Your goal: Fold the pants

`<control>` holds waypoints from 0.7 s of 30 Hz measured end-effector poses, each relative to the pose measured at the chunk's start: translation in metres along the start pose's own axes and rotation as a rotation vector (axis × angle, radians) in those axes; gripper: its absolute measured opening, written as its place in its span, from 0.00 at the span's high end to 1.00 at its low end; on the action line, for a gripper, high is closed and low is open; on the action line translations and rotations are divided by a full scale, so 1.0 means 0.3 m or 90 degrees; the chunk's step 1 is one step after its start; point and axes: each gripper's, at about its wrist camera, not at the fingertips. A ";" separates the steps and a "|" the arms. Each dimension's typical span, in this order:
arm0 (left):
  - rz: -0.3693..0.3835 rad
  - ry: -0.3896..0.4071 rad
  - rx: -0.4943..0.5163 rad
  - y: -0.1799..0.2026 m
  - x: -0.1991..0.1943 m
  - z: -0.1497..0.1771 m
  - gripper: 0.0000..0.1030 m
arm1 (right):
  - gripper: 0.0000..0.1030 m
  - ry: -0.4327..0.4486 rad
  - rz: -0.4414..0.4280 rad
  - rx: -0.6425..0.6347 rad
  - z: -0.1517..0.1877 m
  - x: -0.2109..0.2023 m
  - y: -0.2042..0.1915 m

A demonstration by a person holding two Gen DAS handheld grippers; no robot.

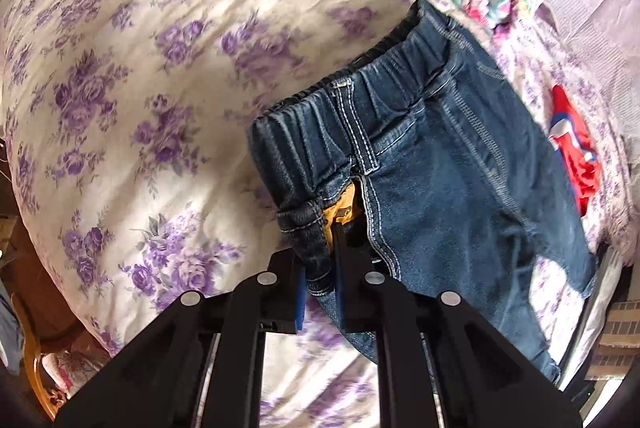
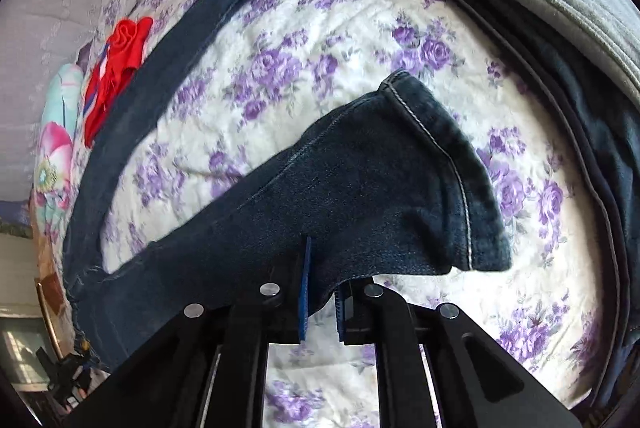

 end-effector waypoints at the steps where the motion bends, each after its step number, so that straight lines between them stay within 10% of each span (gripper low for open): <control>1: -0.011 -0.003 0.006 0.007 0.021 -0.001 0.89 | 0.87 0.003 0.006 -0.006 0.008 0.026 0.006; 5: -0.050 0.001 0.043 0.051 0.027 0.003 0.85 | 0.64 0.002 -0.002 -0.044 0.004 0.030 -0.027; 7: -0.054 0.004 0.062 0.061 -0.023 0.013 0.57 | 0.33 -0.009 0.029 -0.075 0.007 -0.002 -0.052; 9: -0.081 0.029 0.067 0.035 -0.107 0.037 0.43 | 0.32 -0.005 0.080 -0.093 0.022 -0.054 -0.058; 15: -0.121 0.091 0.081 -0.040 -0.318 0.034 0.42 | 0.30 0.037 0.106 -0.112 0.002 -0.222 -0.071; 21: -0.044 0.109 0.199 0.239 -0.301 -0.118 0.35 | 0.20 0.117 0.041 -0.136 -0.376 -0.161 -0.244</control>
Point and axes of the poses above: each gripper's, at about its wrist camera, not at the fingertips, and x roughly the way its jaws point, y to its right, z to its underside, and after that the axes turned 2 degrees about -z, right-handed
